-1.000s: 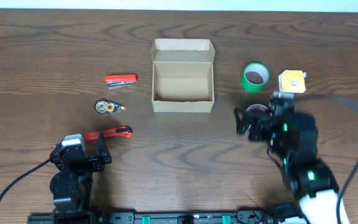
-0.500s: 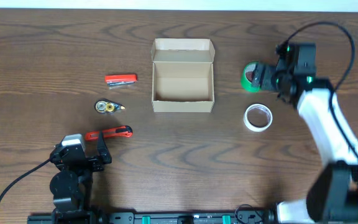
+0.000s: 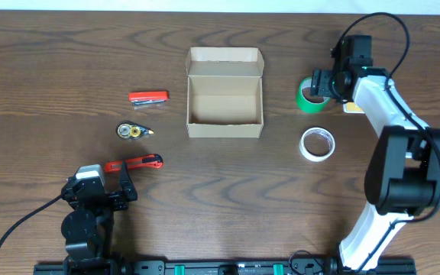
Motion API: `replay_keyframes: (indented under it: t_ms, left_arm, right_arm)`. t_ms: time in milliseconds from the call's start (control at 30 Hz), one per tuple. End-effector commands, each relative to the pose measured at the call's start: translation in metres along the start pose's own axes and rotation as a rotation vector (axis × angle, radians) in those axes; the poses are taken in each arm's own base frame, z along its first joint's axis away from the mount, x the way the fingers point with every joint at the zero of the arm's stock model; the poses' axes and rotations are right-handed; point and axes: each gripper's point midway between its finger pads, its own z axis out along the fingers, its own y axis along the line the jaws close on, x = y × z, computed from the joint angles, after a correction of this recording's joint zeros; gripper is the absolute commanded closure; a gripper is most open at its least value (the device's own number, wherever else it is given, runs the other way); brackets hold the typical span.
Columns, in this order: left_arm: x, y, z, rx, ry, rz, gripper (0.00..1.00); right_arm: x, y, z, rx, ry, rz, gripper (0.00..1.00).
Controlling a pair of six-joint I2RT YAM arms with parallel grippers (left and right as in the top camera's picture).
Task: Pack container
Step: 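Reach the right gripper to the green tape roll and grasp it, then carry the green tape into the box and release it with the right gripper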
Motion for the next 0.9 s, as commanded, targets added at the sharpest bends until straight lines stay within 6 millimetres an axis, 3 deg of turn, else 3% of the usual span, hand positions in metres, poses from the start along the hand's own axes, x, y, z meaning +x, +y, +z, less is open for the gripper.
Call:
replay_keyframes:
  t_ms: [0,67,167,300,367,433,633,733,867]
  left_arm:
    - [0.011,0.000,0.003,-0.002,0.022,-0.013,0.05]
    - [0.011,0.000,0.003,-0.002,0.022,-0.013,0.05]
    - [0.011,0.000,0.003,-0.001,0.022,-0.013,0.05]
    - [0.011,0.000,0.003,-0.002,0.022,-0.013,0.05]
    - [0.011,0.000,0.003,-0.002,0.022,-0.013,0.05]
    - [0.011,0.000,0.003,-0.001,0.022,-0.013,0.05]
    - [0.011,0.000,0.003,-0.002,0.022,-0.013,0.05]
    - [0.011,0.000,0.003,-0.001,0.022,-0.013,0.05]
    - [0.011,0.000,0.003,-0.002,0.022,-0.013,0.05]
  right_arm:
    - [-0.002,-0.004,0.016,0.016,0.001,-0.009,0.19]
    - [-0.002,-0.004,0.023,0.016,-0.003,-0.009,0.21]
    - [-0.005,-0.004,0.027,0.014,-0.019,-0.008,0.36]
    - [-0.016,-0.002,0.024,0.011,-0.047,-0.008,0.63]
    - [-0.022,-0.002,0.020,0.010,-0.053,-0.008,0.87]
    - [-0.028,-0.001,0.015,0.010,-0.058,-0.008,0.99]
    - [-0.056,0.003,-0.014,0.007,-0.066,-0.011,0.99]
    - [-0.075,0.018,-0.043,-0.018,-0.069,-0.029,0.99]
    - [-0.096,0.052,-0.088,-0.052,-0.092,-0.083,0.99]
